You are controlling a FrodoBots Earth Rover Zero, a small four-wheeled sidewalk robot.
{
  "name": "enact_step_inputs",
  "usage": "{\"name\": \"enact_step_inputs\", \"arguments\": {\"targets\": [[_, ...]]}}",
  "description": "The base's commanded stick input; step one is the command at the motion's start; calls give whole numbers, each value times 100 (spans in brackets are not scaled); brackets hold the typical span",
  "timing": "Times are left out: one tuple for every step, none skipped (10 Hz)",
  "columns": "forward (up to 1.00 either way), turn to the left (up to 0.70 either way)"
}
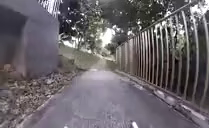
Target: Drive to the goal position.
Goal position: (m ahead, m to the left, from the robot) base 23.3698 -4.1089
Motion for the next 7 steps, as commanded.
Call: {"name": "enact_step_inputs", "arguments": {"targets": [[70,0],[70,0],[70,0],[70,0],[70,0],[70,0],[70,0]]}}
